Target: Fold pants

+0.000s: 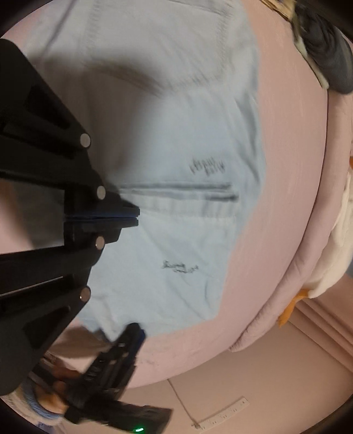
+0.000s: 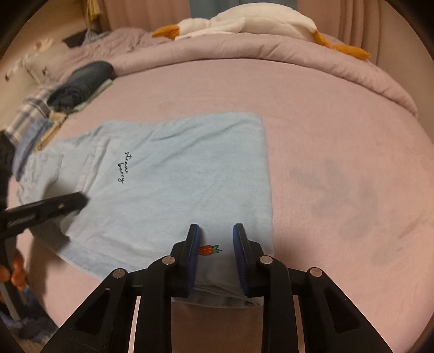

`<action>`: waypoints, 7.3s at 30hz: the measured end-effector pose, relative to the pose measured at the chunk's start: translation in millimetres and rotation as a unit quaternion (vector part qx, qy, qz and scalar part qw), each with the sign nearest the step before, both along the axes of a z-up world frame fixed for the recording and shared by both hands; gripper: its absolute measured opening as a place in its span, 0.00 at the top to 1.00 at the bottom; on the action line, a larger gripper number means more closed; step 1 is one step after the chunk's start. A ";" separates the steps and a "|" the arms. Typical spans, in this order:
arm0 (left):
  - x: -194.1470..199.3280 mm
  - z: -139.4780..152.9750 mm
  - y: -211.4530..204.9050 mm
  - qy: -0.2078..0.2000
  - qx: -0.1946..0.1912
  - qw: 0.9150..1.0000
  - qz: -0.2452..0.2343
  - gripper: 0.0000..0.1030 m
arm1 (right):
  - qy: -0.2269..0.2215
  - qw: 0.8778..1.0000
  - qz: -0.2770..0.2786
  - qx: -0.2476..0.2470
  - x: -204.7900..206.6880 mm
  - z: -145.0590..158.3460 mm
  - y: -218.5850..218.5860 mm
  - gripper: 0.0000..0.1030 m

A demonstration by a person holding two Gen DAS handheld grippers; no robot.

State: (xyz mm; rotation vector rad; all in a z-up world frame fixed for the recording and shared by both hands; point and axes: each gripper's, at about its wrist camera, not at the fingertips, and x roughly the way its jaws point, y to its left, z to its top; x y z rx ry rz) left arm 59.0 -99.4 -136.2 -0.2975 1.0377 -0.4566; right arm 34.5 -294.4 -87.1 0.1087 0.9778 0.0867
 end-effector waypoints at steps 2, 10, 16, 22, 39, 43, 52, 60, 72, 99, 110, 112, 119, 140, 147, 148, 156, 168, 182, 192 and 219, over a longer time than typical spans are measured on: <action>-8.7 -0.5 6.1 -0.004 -0.005 1.000 -0.003 0.99 | -0.022 0.999 0.027 0.002 2.9 13.1 14.7 0.74; -7.7 -0.2 4.8 0.017 -0.030 0.999 0.001 0.98 | -0.033 0.985 0.153 0.068 60.0 16.9 92.0 0.74; -6.7 0.2 5.9 0.020 -0.033 0.999 -0.005 0.99 | 0.002 0.985 0.157 0.076 100.1 -5.3 131.2 0.81; -6.8 0.6 5.7 0.019 -0.033 0.999 -0.007 0.98 | -0.002 0.984 0.132 0.118 91.3 -1.5 121.0 0.81; -9.6 2.1 -4.7 -0.002 0.002 1.000 -0.005 0.99 | 0.006 0.994 0.103 0.034 -30.8 -8.8 38.0 0.81; -11.9 2.4 -6.2 -0.009 0.014 1.000 -0.006 0.99 | -0.006 0.995 0.066 0.069 -34.8 8.3 17.3 0.81; -13.5 2.4 -5.5 -0.016 0.022 1.000 -0.008 0.99 | 0.018 0.999 -0.014 0.043 -17.2 -16.7 -6.7 0.81; -27.8 14.9 3.0 -0.025 0.057 0.998 0.029 0.69 | 0.002 0.999 -0.013 0.047 -32.9 0.0 -3.9 0.81; -78.0 38.3 100.4 -0.041 0.025 0.987 0.155 0.45 | -0.040 0.994 0.063 0.076 -30.2 25.2 45.2 0.80; -66.2 7.9 192.2 0.006 -0.075 0.943 0.324 0.31 | -0.011 0.986 0.141 0.085 -2.1 15.4 109.6 0.80; -42.1 12.6 193.2 0.002 -0.046 0.948 0.315 0.58 | 0.003 0.983 0.161 0.087 26.5 9.6 134.1 0.80; -39.5 10.6 195.5 0.006 -0.051 0.952 0.303 0.66 | 0.003 0.983 0.163 0.090 33.3 9.3 140.4 0.80; -41.0 26.8 186.1 -0.030 -0.013 0.961 0.273 0.76 | -0.002 0.983 0.165 0.084 73.3 11.1 168.3 0.80; -42.7 44.8 166.6 -0.078 0.051 0.967 0.238 0.76 | 0.097 0.963 0.252 0.017 -10.8 2.0 204.1 0.80; -43.9 53.4 152.3 -0.094 0.069 0.968 0.221 0.76 | 0.089 0.964 0.249 0.024 -26.7 -6.1 200.7 0.80; -43.8 55.5 150.6 -0.097 0.069 0.968 0.219 0.76 | 0.090 0.966 0.240 0.023 -26.6 -6.1 198.7 0.80; -46.0 78.6 133.7 -0.131 0.086 0.968 0.198 0.76 | 0.083 0.971 0.197 0.108 -40.4 5.6 148.2 0.80; -45.6 101.0 96.0 -0.164 0.109 0.967 0.160 0.76 | 0.052 0.975 0.147 0.159 -40.6 11.8 103.0 0.80; -39.4 100.3 12.1 -0.186 0.145 0.970 0.060 0.76 | 0.056 0.937 0.013 0.345 -30.5 -23.5 35.6 0.59; -34.5 53.7 -39.6 -0.188 0.241 0.952 -0.030 0.75 | 0.048 0.766 -0.065 0.638 -15.1 -63.3 2.4 0.34; -52.4 53.2 76.3 -0.106 0.094 0.986 0.092 0.30 | 0.038 0.907 0.031 0.418 5.7 -14.3 37.4 0.72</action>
